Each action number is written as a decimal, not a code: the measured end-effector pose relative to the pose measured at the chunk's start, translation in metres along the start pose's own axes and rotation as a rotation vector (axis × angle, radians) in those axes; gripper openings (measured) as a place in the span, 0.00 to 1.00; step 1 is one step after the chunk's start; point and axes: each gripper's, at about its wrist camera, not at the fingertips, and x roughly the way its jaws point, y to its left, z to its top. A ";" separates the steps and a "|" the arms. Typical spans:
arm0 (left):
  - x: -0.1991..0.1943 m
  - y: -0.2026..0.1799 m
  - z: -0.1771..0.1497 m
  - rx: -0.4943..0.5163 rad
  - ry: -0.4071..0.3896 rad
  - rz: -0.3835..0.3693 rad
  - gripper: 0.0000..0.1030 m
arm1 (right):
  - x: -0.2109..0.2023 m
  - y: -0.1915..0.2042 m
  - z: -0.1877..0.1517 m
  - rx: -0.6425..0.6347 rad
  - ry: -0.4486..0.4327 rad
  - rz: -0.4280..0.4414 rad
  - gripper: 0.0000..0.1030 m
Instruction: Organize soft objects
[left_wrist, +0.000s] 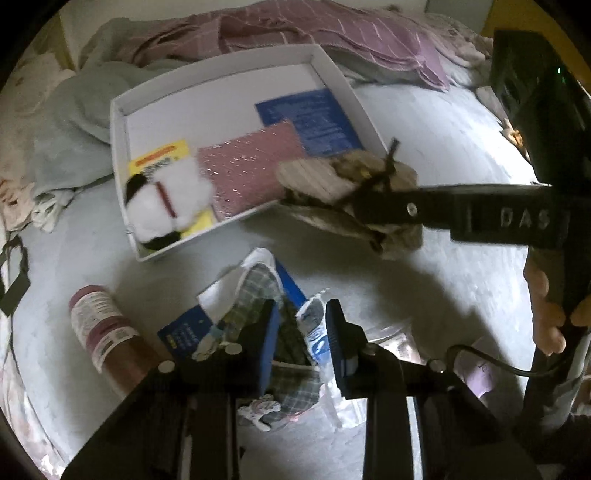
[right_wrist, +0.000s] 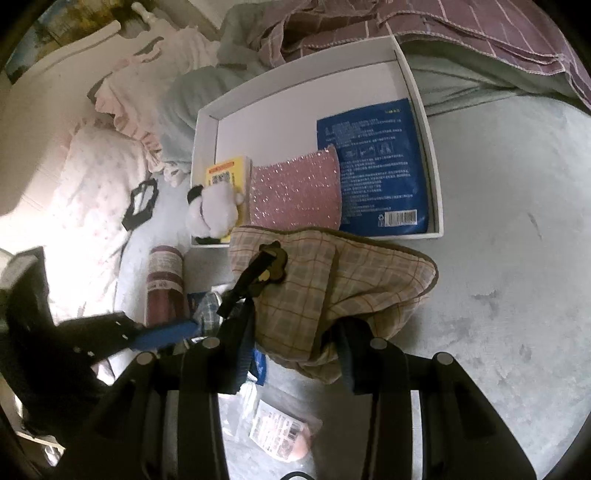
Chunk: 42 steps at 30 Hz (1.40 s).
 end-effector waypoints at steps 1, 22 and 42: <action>0.002 0.000 0.000 0.000 0.004 0.001 0.25 | 0.000 -0.001 0.001 0.007 -0.008 0.015 0.39; -0.012 0.023 0.009 -0.127 -0.140 -0.137 0.01 | -0.007 0.004 0.004 0.012 -0.058 0.008 0.40; -0.035 0.061 0.049 -0.350 -0.455 -0.157 0.01 | -0.009 -0.006 0.015 0.116 -0.212 0.018 0.40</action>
